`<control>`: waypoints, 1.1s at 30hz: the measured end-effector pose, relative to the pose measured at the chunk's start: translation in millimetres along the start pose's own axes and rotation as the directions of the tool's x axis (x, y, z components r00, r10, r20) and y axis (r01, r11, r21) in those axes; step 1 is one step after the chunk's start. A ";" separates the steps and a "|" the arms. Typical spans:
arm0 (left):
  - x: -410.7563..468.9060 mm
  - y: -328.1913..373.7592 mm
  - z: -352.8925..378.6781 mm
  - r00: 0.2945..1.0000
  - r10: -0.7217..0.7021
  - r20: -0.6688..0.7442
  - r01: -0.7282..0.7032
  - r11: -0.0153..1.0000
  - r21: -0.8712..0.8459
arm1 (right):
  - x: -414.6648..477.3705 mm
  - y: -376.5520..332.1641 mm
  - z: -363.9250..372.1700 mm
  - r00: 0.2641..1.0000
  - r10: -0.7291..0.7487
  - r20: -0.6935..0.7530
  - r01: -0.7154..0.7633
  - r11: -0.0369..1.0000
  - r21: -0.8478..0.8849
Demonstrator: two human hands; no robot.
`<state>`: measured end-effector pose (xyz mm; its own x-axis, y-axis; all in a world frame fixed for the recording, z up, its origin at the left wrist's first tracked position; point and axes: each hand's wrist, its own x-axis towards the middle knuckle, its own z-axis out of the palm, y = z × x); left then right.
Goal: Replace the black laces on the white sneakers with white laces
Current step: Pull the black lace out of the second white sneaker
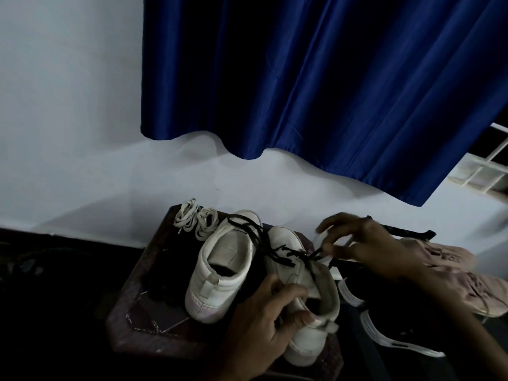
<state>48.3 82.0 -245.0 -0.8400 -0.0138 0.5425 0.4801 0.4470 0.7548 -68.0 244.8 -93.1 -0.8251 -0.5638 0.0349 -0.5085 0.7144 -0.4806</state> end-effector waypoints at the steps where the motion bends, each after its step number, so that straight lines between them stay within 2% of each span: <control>1: -0.2 -0.2 0.0 1.000 0.001 -0.007 -0.001 1.000 -0.003 | -1.8 5.7 -8.6 0.995 0.043 -0.088 -0.042 0.999 0.018; 3: 0.1 -0.8 0.9 1.000 0.006 -0.023 -0.006 1.000 -0.004 | -3.7 11.1 -13.8 0.975 0.064 -0.212 -0.095 0.985 -0.141; 5: 0.8 -1.4 1.6 0.999 0.008 -0.037 -0.009 1.000 -0.022 | -4.9 2.4 -2.9 0.990 0.042 -0.136 -0.083 0.946 -0.314; 9: 2.8 -4.0 1.0 1.000 -0.017 -0.023 0.015 0.995 -0.095 | -1.7 -24.0 18.9 0.995 0.032 0.092 0.015 0.887 -0.461; 12: 0.3 -6.2 2.8 1.000 -0.023 -0.018 0.022 0.995 -0.100 | 0.2 -26.8 35.1 0.992 0.022 0.126 0.034 0.903 -0.429; 16: 0.6 -5.0 4.2 1.000 -0.018 -0.012 0.017 0.996 -0.092 | -5.2 -18.3 26.1 0.999 0.031 0.033 -0.018 0.933 -0.360; 18: 1.0 -5.9 3.1 1.000 -0.017 -0.015 0.016 0.997 -0.076 | -5.7 -10.6 4.8 0.993 0.075 -0.093 -0.107 0.903 -0.417; 20: 0.8 -6.8 3.1 1.000 -0.011 -0.021 0.010 0.998 -0.061 | -5.6 -6.6 -11.1 0.953 0.117 -0.278 -0.235 0.866 -0.441; 22: 0.3 -6.5 4.5 1.000 -0.008 -0.022 0.006 0.998 -0.065 | -5.8 -9.4 -9.8 0.936 0.105 -0.336 -0.260 0.849 -0.459; 25: 1.3 -6.7 4.8 0.999 0.012 -0.044 -0.015 0.998 -0.062 | -6.7 -24.5 12.7 0.989 0.078 -0.123 -0.131 0.845 -0.519; 28: 1.5 -9.8 4.7 0.996 0.035 -0.087 -0.039 0.998 -0.039 | -1.8 -36.9 30.1 0.997 0.071 0.040 -0.038 0.844 -0.535; 33: 0.0 -10.4 7.4 0.996 0.052 -0.067 -0.056 0.997 -0.050 | -4.5 -34.0 43.9 1.000 0.002 0.011 0.004 0.848 -0.529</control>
<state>41.5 84.0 -255.5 -0.7950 -0.0502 0.6045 0.5381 0.4017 0.7410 -36.3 204.9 -115.4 -0.8234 -0.5670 0.0237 -0.5651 0.8231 0.0563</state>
